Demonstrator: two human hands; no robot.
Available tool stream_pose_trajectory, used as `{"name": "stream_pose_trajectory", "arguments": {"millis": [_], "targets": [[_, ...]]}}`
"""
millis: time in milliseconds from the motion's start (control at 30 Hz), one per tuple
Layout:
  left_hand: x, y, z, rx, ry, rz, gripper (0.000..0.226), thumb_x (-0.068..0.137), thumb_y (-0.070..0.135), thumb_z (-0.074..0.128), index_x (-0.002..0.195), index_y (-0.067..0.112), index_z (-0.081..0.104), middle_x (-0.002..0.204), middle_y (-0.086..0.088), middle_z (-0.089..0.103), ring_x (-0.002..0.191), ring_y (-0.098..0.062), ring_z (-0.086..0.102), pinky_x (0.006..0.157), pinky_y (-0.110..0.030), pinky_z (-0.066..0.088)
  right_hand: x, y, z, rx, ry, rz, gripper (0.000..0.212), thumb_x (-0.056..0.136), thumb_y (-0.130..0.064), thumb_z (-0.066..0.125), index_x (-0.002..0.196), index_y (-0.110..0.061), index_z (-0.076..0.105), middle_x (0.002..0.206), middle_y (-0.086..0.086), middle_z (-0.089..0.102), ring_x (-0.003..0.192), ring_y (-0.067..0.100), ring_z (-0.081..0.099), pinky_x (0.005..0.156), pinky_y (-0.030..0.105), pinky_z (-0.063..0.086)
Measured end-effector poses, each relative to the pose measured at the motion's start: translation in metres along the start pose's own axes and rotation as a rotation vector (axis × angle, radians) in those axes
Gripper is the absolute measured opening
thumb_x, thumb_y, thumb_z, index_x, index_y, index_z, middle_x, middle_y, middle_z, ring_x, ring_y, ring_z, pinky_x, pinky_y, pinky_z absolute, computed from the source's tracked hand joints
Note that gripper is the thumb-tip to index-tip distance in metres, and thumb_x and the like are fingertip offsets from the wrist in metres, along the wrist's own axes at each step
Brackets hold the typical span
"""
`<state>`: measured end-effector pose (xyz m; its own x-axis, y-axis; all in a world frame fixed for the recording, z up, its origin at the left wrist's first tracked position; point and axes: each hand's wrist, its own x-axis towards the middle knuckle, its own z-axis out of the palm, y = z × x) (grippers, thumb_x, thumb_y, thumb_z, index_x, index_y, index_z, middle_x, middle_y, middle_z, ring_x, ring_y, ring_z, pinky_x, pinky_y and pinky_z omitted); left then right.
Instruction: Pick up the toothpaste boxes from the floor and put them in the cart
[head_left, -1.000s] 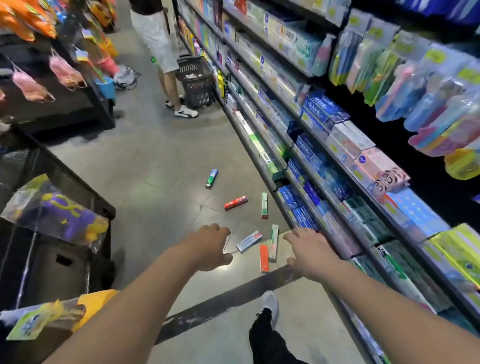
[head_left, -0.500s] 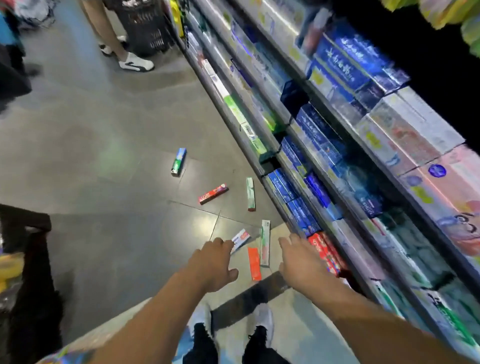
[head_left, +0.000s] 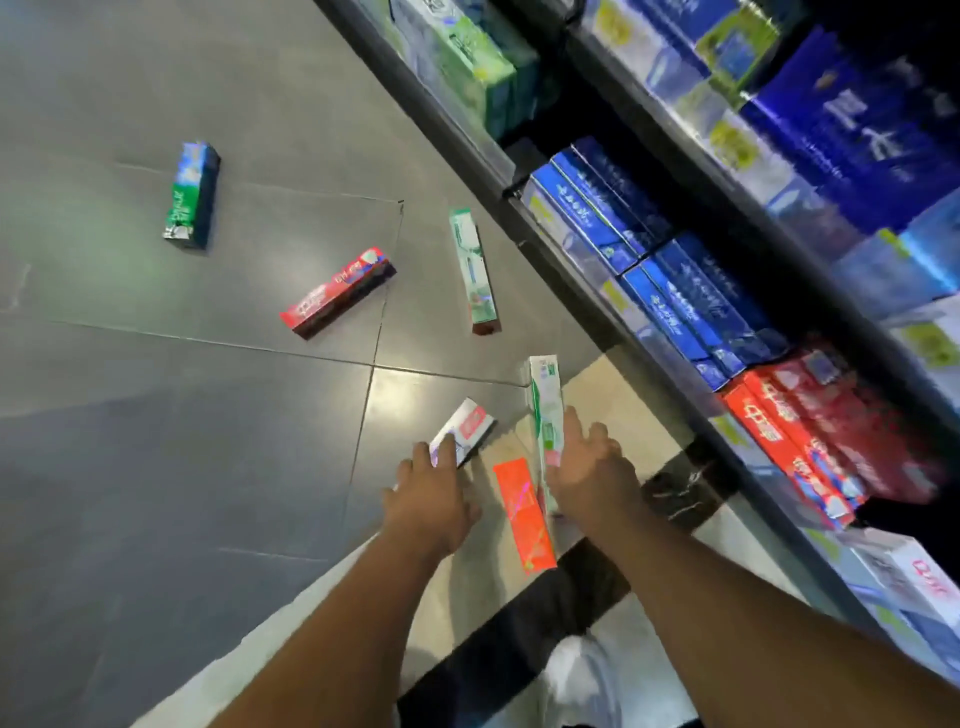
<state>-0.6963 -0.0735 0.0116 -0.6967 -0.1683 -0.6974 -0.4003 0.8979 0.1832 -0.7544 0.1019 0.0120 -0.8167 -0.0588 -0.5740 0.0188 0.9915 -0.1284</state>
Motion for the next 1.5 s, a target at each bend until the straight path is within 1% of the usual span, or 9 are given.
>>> {"name": "stream_pose_trajectory", "arguments": {"millis": [167,233,300,500,633,833,967,1300,1500], "targets": [[0.072,-0.002,0.055,0.084,0.034,-0.048,0.086,0.092,0.041,0.052,0.153,0.033,-0.008,0.149,-0.009,0.020,0.129,-0.030,0.034,0.097,-0.051,0.042,0.062,0.004,0.075,0.085,-0.015,0.062,0.089,0.093,-0.032,0.053,0.155,-0.028,-0.010,0.118,0.009,0.041,0.092,0.025,0.055,0.081,0.038,0.049],[0.082,-0.001,0.069,0.147,0.067,-0.051,0.082,0.095,0.028,0.045,0.152,0.032,-0.013,0.146,-0.013,0.023,0.125,-0.032,0.036,0.097,-0.051,0.043,0.065,0.006,0.094,0.101,0.020,0.073,0.087,0.097,-0.027,0.047,0.151,-0.034,-0.020,0.114,0.009,0.042,0.082,0.020,0.053,0.075,0.036,0.051],[0.092,0.000,0.076,0.215,0.111,-0.020,0.085,0.095,0.020,0.045,0.152,0.030,-0.017,0.141,-0.016,0.027,0.120,-0.033,0.039,0.094,-0.048,0.045,0.065,0.007,0.100,0.196,0.031,0.088,0.076,0.098,-0.018,0.037,0.150,-0.042,-0.013,0.113,0.011,0.043,0.081,0.023,0.048,0.069,0.038,0.046],[0.081,-0.002,0.058,0.231,0.123,-0.038,0.104,0.088,0.023,0.063,0.151,0.028,-0.019,0.132,-0.016,0.037,0.114,-0.031,0.043,0.082,-0.046,0.051,0.052,0.001,0.077,-0.047,-0.002,0.060,0.101,0.093,-0.011,0.052,0.148,-0.027,-0.031,0.120,0.017,0.042,0.079,0.020,0.057,0.062,0.033,0.050],[0.024,0.005,0.000,0.165,0.070,-0.059,0.118,0.080,0.030,0.075,0.150,0.028,-0.020,0.138,-0.018,0.035,0.120,-0.034,0.044,0.087,-0.047,0.054,0.005,-0.014,0.002,-0.114,-0.054,0.057,0.094,0.095,-0.012,0.050,0.150,-0.027,-0.025,0.123,0.018,0.041,0.093,0.029,0.061,0.076,0.040,0.051],[-0.097,0.008,-0.153,0.033,0.116,-0.006,0.093,0.087,0.026,0.058,0.152,0.032,-0.009,0.129,-0.018,0.041,0.116,-0.038,0.047,0.088,-0.048,0.046,-0.103,-0.045,-0.158,-0.191,-0.071,-0.043,0.075,0.100,-0.018,0.039,0.155,-0.029,-0.010,0.123,0.013,0.044,0.099,0.032,0.062,0.073,0.037,0.044],[-0.202,0.023,-0.281,0.039,0.128,0.041,0.095,0.085,0.033,0.060,0.153,0.032,-0.007,0.130,-0.016,0.042,0.118,-0.039,0.047,0.091,-0.046,0.044,-0.194,-0.076,-0.283,-0.221,-0.101,-0.100,0.083,0.095,-0.015,0.044,0.154,-0.030,-0.013,0.132,0.016,0.042,0.111,0.036,0.058,0.088,0.043,0.048],[-0.420,0.057,-0.514,0.309,0.254,0.301,0.095,0.081,0.044,0.063,0.152,0.032,0.002,0.125,-0.012,0.049,0.113,-0.037,0.056,0.085,-0.044,0.047,-0.399,-0.109,-0.498,-0.181,0.033,-0.016,0.092,0.088,-0.009,0.053,0.155,-0.022,-0.008,0.138,0.013,0.044,0.115,0.035,0.058,0.080,0.041,0.047],[-0.495,0.111,-0.557,0.449,0.291,0.602,0.092,0.080,0.047,0.063,0.151,0.031,0.007,0.122,-0.012,0.051,0.110,-0.036,0.058,0.084,-0.042,0.048,-0.506,-0.083,-0.540,-0.057,0.143,0.179,0.060,0.085,-0.014,0.058,0.140,-0.011,0.034,0.128,0.010,0.058,0.112,0.031,0.061,0.075,0.037,0.048]]}}
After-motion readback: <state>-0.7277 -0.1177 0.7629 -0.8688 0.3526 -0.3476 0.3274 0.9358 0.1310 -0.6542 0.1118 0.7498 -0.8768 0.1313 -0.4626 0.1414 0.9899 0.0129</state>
